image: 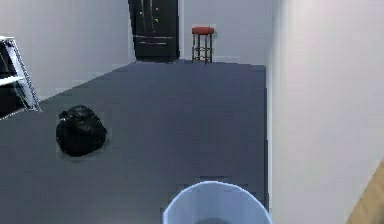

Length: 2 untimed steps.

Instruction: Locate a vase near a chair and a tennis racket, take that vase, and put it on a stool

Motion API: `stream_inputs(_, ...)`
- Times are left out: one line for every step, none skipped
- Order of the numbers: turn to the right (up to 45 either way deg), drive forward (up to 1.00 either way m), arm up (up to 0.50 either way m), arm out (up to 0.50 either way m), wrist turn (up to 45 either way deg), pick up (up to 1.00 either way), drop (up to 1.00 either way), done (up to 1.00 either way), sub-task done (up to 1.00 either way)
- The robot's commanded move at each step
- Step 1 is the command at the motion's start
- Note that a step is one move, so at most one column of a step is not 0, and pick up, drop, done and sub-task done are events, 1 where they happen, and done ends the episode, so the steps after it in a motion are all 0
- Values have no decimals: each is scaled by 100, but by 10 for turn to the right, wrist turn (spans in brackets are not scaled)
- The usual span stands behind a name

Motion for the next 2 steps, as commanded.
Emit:
stream_inputs(0,100,0,0,0,0,0,0,0)
stream_inputs(0,100,0,0,0,0,0,0,0)
